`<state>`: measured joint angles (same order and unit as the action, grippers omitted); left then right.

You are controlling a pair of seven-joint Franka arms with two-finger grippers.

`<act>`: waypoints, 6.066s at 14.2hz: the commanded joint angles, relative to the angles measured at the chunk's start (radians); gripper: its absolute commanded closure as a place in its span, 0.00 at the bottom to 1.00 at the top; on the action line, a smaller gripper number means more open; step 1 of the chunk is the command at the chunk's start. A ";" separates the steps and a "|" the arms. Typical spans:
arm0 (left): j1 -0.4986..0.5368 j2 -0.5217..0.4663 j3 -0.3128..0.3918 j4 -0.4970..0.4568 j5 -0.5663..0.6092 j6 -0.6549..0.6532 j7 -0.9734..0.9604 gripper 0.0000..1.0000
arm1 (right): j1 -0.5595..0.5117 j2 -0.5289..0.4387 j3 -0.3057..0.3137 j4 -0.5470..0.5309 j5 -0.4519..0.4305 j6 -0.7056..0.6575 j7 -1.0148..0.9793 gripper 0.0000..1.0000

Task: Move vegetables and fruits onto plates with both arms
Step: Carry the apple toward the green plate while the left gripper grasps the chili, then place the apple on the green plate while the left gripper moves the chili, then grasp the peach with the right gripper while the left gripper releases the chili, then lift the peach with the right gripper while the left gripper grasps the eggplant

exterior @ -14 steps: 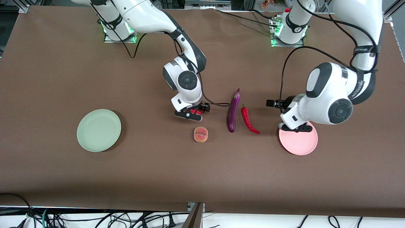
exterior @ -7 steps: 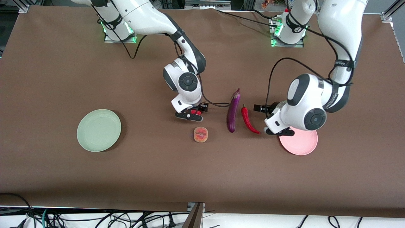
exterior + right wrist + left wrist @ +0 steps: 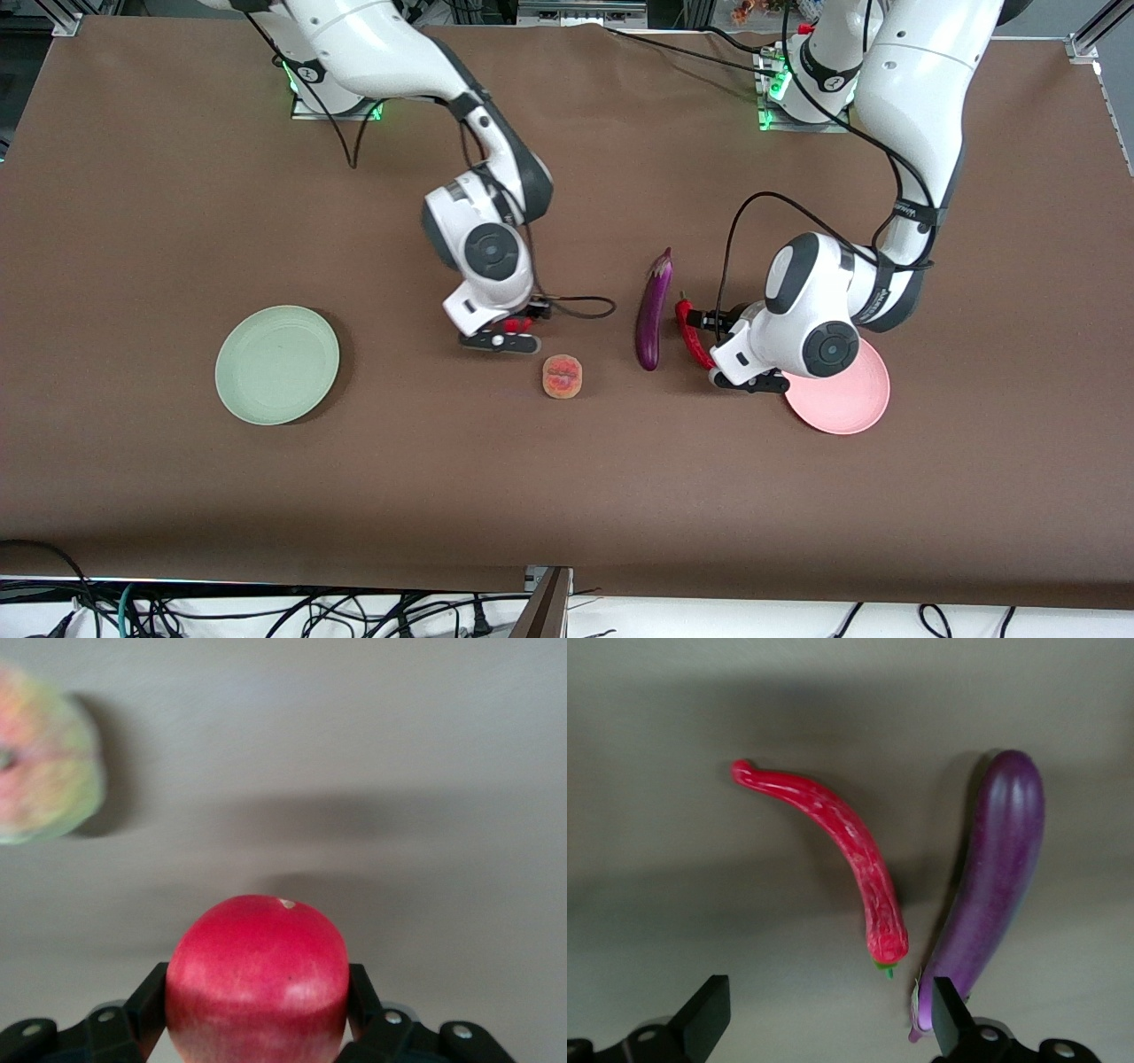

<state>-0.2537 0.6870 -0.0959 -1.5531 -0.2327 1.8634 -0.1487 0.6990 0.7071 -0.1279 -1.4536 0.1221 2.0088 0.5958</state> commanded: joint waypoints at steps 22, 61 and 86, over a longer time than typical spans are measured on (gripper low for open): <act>0.003 0.013 0.025 0.053 -0.007 -0.022 0.193 1.00 | -0.677 0.049 -0.010 -0.005 -0.026 -0.053 -0.769 0.53; 0.166 -0.087 -0.145 0.191 0.171 -0.316 0.181 0.00 | -0.015 0.225 0.102 0.214 -0.025 0.424 0.300 0.00; 0.033 -0.050 -0.228 -0.328 0.013 0.589 -0.022 0.81 | -0.360 0.012 0.002 0.144 -0.058 -0.232 -0.509 0.70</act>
<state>-0.2138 0.6452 -0.3284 -1.8681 -0.2017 2.4353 -0.1707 0.3921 0.7602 -0.1104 -1.2435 0.0656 1.8070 0.2162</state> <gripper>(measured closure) 0.229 0.247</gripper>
